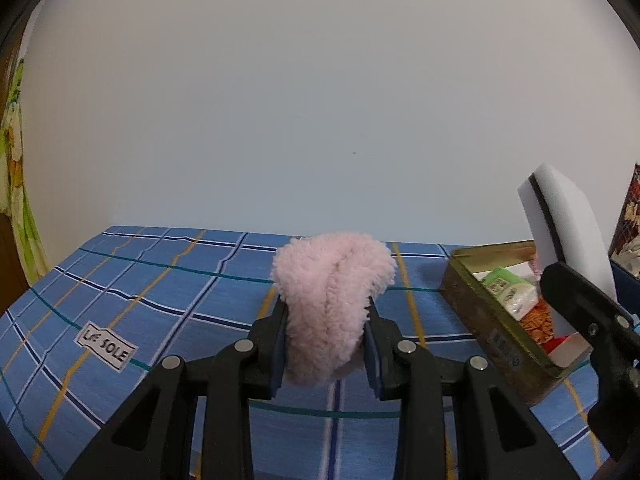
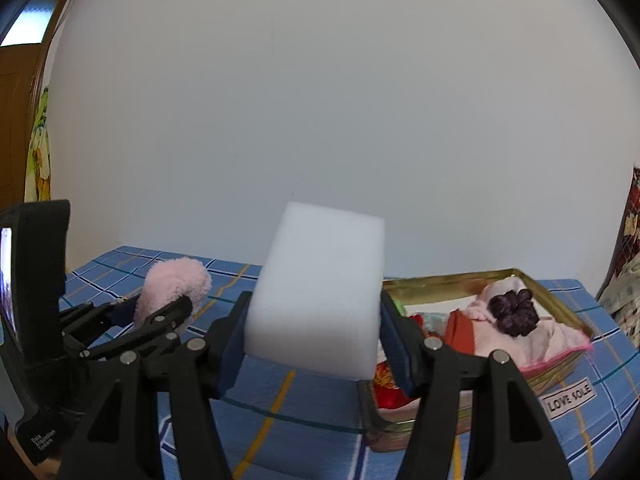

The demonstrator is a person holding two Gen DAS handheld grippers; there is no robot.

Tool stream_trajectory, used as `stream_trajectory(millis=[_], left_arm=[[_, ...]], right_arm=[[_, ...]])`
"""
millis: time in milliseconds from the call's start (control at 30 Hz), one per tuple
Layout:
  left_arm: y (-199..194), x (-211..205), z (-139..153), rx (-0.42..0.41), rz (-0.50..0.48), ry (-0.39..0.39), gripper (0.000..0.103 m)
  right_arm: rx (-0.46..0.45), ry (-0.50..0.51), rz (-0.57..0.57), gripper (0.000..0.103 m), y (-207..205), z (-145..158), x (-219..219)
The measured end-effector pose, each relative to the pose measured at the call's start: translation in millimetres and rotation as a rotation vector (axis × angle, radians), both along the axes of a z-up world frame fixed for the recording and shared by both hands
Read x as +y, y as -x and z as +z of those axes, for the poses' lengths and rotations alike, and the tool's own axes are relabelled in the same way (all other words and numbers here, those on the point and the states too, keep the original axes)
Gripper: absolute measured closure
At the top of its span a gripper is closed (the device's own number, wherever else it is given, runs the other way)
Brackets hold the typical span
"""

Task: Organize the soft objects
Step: 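Carry the pompom with the left tool while the right tool carries the sponge to the tin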

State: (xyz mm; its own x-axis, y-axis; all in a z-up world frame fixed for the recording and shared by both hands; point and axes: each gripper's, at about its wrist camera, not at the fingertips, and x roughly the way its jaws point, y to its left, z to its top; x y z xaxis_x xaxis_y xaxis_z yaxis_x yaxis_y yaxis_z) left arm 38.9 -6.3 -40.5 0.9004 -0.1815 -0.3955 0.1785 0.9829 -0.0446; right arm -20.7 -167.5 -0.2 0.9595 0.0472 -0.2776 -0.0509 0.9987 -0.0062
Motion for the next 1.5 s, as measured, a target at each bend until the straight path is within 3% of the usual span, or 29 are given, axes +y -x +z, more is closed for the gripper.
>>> stream_trajectory(millis=[600, 1500], left_arm=[[-2.5, -32.1, -5.1, -0.016, -0.066, 0.000, 0.068], [16.2, -115.4, 6.6, -0.053, -0.171, 0.002, 0.068]], right_arm=[[-0.019, 0.000, -0.054, 0.042, 32.0, 16.2, -21.8], [-0.036, -0.026, -0.233, 0.042, 63.6, 44.6, -84.0]])
